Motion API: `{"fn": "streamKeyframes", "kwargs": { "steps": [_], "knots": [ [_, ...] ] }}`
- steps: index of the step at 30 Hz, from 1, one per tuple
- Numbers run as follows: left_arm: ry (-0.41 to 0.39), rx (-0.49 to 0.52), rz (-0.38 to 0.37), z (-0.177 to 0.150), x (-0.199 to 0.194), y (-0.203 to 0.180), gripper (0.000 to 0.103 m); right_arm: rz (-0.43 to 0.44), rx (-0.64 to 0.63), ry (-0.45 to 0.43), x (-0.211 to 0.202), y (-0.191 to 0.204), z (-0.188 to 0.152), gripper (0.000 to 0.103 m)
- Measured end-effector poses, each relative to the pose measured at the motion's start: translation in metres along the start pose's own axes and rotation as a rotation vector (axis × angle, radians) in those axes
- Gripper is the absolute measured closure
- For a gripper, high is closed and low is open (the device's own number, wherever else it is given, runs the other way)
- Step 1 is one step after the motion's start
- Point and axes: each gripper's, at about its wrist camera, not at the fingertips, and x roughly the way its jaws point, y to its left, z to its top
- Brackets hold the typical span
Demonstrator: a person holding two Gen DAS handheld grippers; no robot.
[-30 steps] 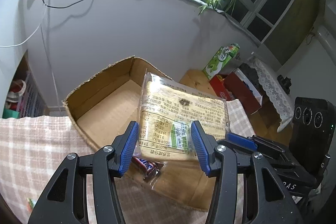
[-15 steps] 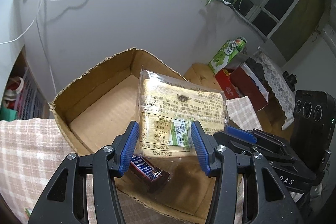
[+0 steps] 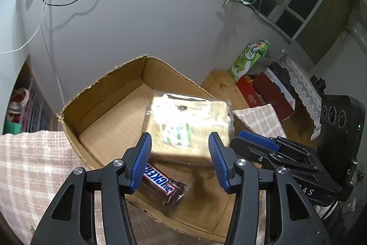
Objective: Organize snacks
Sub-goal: 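Lift the bread loaf into the box and open the left tool, then grasp a Snickers bar with the left tool while the right tool grasps a black candy packet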
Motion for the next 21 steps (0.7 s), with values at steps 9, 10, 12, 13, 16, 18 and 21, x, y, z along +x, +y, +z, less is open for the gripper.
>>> {"fn": "streamKeyframes", "kwargs": {
  "steps": [9, 10, 12, 13, 16, 18, 21],
  "knots": [
    [-0.022, -0.002, 0.000, -0.009, -0.021, -0.002, 0.054, -0.007, -0.004, -0.023, -0.021, 0.005, -0.004, 0.063],
    [-0.025, -0.001, 0.001, -0.009, -0.024, -0.003, 0.054, -0.008, -0.004, -0.029, -0.025, 0.006, -0.006, 0.060],
    [-0.036, -0.002, 0.003, -0.012, -0.033, -0.004, 0.054, -0.011, -0.005, -0.038, -0.031, 0.009, -0.009, 0.058],
    [-0.042, -0.004, 0.003, -0.014, -0.038, -0.003, 0.054, -0.009, -0.005, -0.041, -0.035, 0.010, -0.010, 0.058],
    [-0.067, -0.009, 0.002, -0.019, -0.057, -0.004, 0.054, -0.007, -0.013, -0.048, -0.045, 0.017, -0.016, 0.058],
    [-0.080, -0.010, 0.003, -0.023, -0.067, -0.005, 0.054, -0.011, -0.028, -0.056, -0.053, 0.023, -0.021, 0.056],
    [-0.100, -0.009, 0.009, -0.031, -0.086, -0.005, 0.054, -0.015, -0.046, -0.067, -0.062, 0.033, -0.028, 0.037]
  ]
}}
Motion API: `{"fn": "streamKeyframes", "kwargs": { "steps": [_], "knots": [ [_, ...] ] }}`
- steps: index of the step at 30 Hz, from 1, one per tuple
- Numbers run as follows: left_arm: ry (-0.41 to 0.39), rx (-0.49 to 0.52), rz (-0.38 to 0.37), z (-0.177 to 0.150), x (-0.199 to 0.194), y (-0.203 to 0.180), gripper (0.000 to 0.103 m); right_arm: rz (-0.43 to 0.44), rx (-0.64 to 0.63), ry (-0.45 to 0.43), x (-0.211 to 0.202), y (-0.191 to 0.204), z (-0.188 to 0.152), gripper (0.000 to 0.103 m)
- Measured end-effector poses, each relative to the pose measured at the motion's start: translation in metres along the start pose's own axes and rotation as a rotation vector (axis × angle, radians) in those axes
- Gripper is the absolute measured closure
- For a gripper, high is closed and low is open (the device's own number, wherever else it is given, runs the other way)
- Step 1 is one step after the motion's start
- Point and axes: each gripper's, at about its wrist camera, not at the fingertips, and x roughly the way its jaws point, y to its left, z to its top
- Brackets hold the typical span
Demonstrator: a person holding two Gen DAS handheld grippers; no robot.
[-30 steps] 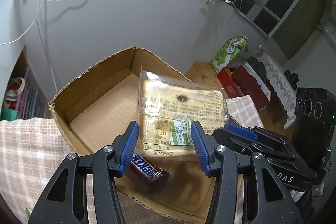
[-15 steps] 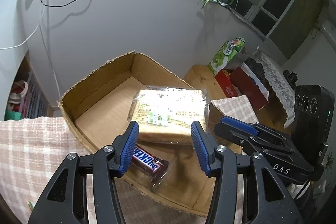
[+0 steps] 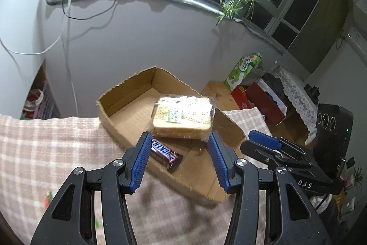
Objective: Organize snacks
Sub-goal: 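Grasp a Snickers bar with the left tool while the right tool grasps a black candy packet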
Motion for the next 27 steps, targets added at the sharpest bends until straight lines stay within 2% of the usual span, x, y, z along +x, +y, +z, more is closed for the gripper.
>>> {"fn": "streamKeyframes", "kwargs": {
  "steps": [9, 15, 21, 27],
  "knots": [
    [-0.066, -0.010, 0.046, -0.029, -0.058, 0.016, 0.054, 0.025, -0.103, -0.005, -0.027, 0.041, -0.027, 0.035],
    [-0.093, -0.023, 0.148, -0.063, -0.089, 0.044, 0.054, 0.059, -0.160, 0.017, -0.030, 0.071, -0.050, 0.035],
    [-0.075, -0.042, 0.276, -0.102, -0.104, 0.077, 0.054, 0.078, -0.240, 0.067, -0.016, 0.104, -0.073, 0.035],
    [-0.043, -0.109, 0.310, -0.134, -0.108, 0.104, 0.054, 0.104, -0.300, 0.123, 0.007, 0.129, -0.091, 0.035]
  ]
}}
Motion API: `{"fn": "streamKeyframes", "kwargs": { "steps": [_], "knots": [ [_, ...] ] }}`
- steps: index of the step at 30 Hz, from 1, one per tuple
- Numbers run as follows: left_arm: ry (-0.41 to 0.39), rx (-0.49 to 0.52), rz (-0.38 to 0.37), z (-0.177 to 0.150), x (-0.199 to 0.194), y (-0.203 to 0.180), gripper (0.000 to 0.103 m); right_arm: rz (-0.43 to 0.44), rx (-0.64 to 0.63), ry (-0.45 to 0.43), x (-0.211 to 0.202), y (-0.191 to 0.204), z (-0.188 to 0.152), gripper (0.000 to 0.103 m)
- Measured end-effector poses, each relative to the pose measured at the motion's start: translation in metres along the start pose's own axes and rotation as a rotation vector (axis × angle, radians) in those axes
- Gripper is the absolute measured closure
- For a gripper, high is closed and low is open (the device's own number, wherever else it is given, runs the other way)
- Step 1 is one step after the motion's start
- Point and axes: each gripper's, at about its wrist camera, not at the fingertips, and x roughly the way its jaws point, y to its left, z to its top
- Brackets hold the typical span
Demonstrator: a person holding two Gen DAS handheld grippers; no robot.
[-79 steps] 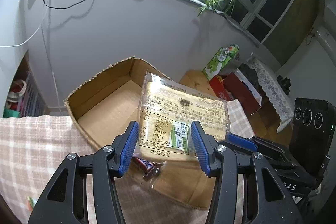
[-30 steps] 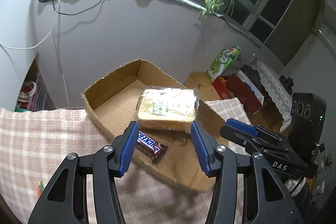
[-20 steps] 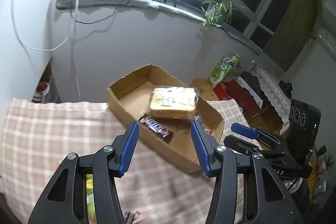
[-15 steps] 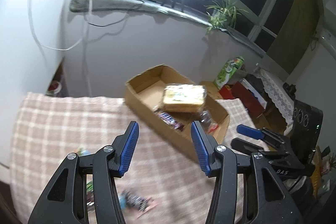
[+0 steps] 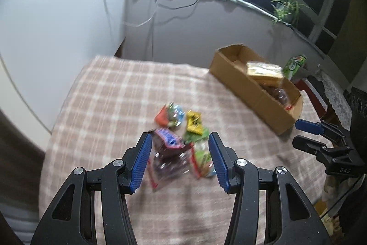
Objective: Organize snacks
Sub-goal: 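Grasp a Snickers bar with the left tool while the right tool grasps a black candy packet, then carry the Snickers bar and black packet over the box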
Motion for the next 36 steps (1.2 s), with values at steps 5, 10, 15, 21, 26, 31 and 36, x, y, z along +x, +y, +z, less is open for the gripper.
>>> {"fn": "streamKeyframes", "kwargs": {
  "steps": [5, 10, 15, 21, 26, 31, 36],
  "knots": [
    [0.007, -0.038, 0.000, -0.008, 0.005, 0.011, 0.054, 0.033, -0.030, 0.047, 0.022, 0.016, -0.008, 0.041],
    [0.029, -0.023, 0.001, -0.011, 0.018, 0.007, 0.051, 0.065, -0.063, 0.091, 0.041, 0.032, -0.014, 0.043],
    [0.042, -0.009, 0.013, -0.007, 0.034, 0.003, 0.051, 0.081, -0.093, 0.140, 0.065, 0.044, -0.014, 0.052],
    [0.063, -0.029, 0.032, -0.005, 0.053, 0.010, 0.051, 0.073, -0.116, 0.178, 0.090, 0.051, -0.015, 0.056],
    [0.069, -0.018, 0.046, -0.004, 0.062, 0.010, 0.051, 0.049, -0.145, 0.184, 0.102, 0.057, -0.018, 0.059],
    [0.075, -0.027, 0.057, -0.004, 0.067, 0.015, 0.057, 0.033, -0.181, 0.202, 0.109, 0.062, -0.020, 0.070],
    [0.076, -0.032, 0.055, -0.006, 0.068, 0.020, 0.064, 0.044, -0.192, 0.215, 0.111, 0.064, -0.019, 0.074]
  ]
}}
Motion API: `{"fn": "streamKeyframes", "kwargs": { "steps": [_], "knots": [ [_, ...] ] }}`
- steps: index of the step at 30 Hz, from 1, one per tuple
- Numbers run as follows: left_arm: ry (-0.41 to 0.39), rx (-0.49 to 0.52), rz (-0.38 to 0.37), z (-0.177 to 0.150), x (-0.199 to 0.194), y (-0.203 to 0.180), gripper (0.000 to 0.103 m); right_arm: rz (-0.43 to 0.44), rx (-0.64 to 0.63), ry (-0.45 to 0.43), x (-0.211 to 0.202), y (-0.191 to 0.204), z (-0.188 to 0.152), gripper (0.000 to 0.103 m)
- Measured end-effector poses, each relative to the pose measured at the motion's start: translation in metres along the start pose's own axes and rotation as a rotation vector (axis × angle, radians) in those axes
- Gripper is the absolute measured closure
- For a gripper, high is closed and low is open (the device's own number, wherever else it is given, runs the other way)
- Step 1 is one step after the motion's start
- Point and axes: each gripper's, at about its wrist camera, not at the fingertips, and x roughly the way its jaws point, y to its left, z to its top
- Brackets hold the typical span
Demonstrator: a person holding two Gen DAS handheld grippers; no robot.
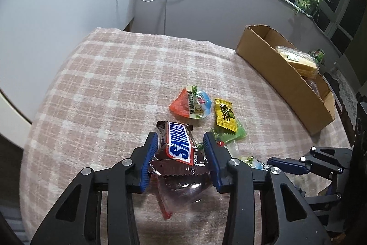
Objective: Organize snacks
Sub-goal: 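Carry the Snickers bar and black packet over the box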
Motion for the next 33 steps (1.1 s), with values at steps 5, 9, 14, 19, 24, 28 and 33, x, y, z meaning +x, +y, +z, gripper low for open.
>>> {"fn": "streamKeyframes", "kwargs": {
  "steps": [5, 9, 14, 19, 24, 28, 33],
  "knots": [
    [-0.012, -0.010, 0.002, -0.001, -0.002, 0.002, 0.067, 0.012, 0.008, -0.006, 0.000, -0.002, 0.000, 0.075],
    [-0.024, -0.023, 0.000, -0.001, -0.007, 0.004, 0.071, 0.017, 0.015, -0.013, -0.003, -0.003, -0.002, 0.076],
    [-0.038, -0.029, -0.002, 0.000, -0.012, 0.006, 0.071, 0.016, 0.032, -0.038, -0.012, -0.005, -0.004, 0.078],
    [0.009, -0.006, -0.010, -0.002, -0.003, 0.003, 0.071, 0.019, 0.037, -0.023, -0.011, -0.008, -0.005, 0.078],
    [0.018, -0.008, -0.009, -0.001, 0.001, 0.004, 0.070, 0.018, 0.003, 0.010, -0.005, -0.005, -0.006, 0.078],
    [0.022, -0.013, -0.018, -0.001, 0.005, 0.006, 0.071, 0.020, -0.015, 0.024, -0.004, -0.005, -0.005, 0.078],
    [-0.004, -0.054, -0.038, -0.002, -0.002, 0.012, 0.072, 0.011, -0.005, 0.006, -0.007, -0.006, -0.005, 0.081]
  ]
}}
